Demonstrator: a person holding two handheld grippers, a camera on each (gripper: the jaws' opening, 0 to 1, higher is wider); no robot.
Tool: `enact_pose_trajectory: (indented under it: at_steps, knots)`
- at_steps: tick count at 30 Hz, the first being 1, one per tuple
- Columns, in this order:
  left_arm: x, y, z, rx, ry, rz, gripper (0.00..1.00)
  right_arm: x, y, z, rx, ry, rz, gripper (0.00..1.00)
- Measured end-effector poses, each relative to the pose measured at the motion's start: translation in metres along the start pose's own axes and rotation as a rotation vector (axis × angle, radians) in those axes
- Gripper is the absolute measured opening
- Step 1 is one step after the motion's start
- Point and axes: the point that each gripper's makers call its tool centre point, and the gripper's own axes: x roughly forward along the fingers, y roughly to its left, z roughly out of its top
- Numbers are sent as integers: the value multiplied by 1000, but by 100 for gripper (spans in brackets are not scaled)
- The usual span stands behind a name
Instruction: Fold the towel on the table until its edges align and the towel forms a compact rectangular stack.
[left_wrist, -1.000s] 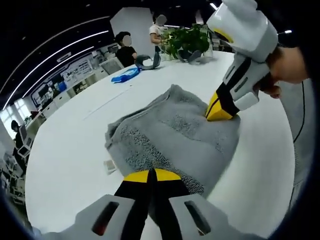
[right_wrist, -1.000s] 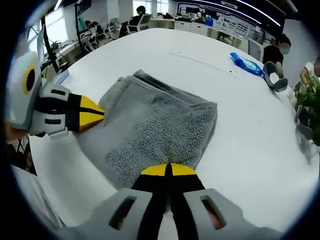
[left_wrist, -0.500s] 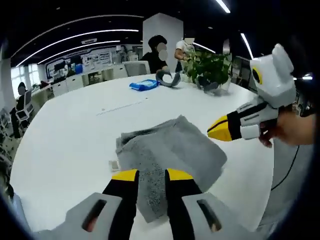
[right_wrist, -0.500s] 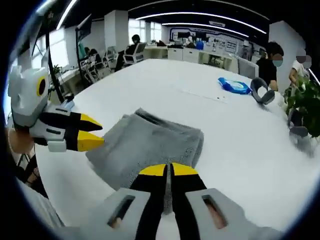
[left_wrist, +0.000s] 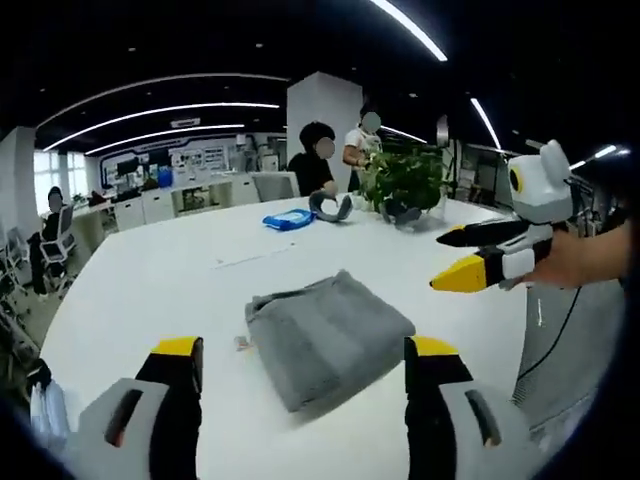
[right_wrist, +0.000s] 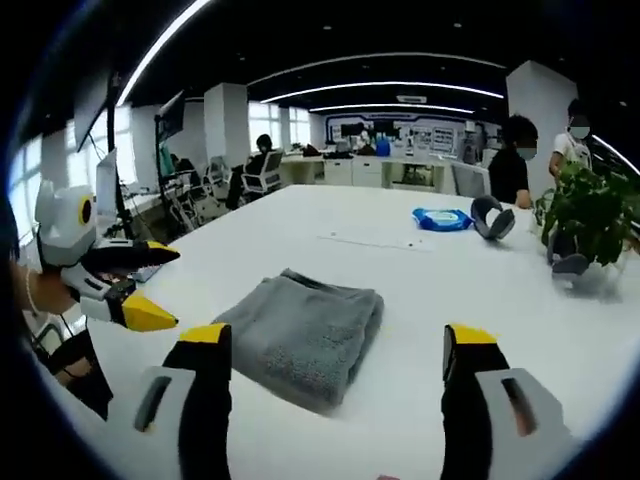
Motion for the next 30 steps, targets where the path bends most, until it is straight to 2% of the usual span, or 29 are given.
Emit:
enact_pose_trajectory:
  at_steps: [2, 5, 10, 17, 30]
  knots:
    - [-7, 0, -7, -3, 16, -3, 99, -7, 1, -6, -14, 5, -8, 100]
    - [-17, 1, -21, -38, 57, 3, 100, -12, 1, -19, 8, 38, -8, 100]
    - [-28, 9, -24, -65, 50, 45, 100, -19, 1, -30, 43, 51, -10, 100]
    - [-34, 16, -28, -82, 56, 66, 100, -19, 2, -28, 39, 50, -13, 100]
    - [-38, 17, -27, -89, 63, 77, 100, -19, 4, -24, 51, 38, 4, 100]
